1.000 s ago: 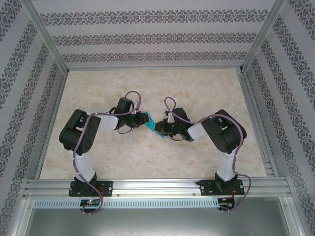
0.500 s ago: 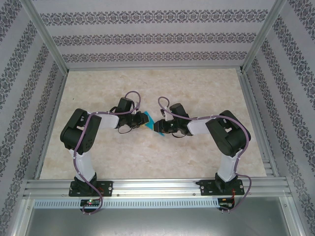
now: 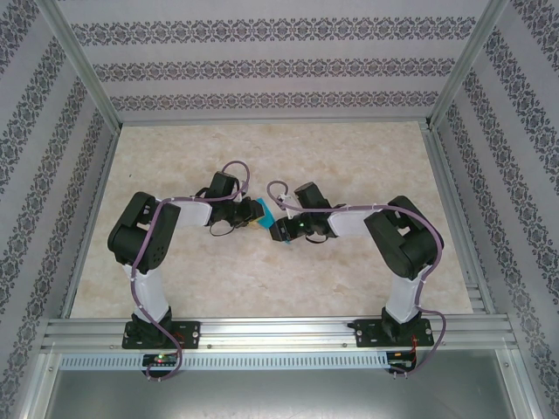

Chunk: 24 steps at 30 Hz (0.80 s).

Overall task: Fold a paper plane with a square sheet of paper (pick it up from the middle)
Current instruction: Fold the wing for the fifth time at the center of the table.

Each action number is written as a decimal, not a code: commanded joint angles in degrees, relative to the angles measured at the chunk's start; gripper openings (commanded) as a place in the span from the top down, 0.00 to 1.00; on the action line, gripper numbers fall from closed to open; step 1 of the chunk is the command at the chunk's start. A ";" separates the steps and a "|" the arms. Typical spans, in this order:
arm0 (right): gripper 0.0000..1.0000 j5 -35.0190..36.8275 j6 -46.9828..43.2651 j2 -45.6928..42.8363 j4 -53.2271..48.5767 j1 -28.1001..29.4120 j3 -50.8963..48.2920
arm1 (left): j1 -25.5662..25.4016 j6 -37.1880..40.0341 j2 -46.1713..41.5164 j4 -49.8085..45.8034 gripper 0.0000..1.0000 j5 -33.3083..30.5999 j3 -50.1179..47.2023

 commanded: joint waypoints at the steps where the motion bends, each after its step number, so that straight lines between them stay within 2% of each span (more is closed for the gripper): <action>1: 0.69 2.47 -4.78 -0.66 0.05 0.99 0.83 | -0.55 0.09 2.46 -2.76 0.76 -3.00 0.75; 19: 0.75 14.06 -11.00 -2.27 5.99 4.68 -3.02 | -0.40 0.30 2.70 -4.66 0.77 -2.76 2.03; 24: 0.85 15.22 -10.65 -3.10 6.79 4.55 -3.90 | -0.06 0.55 2.36 -5.23 0.77 -2.15 2.62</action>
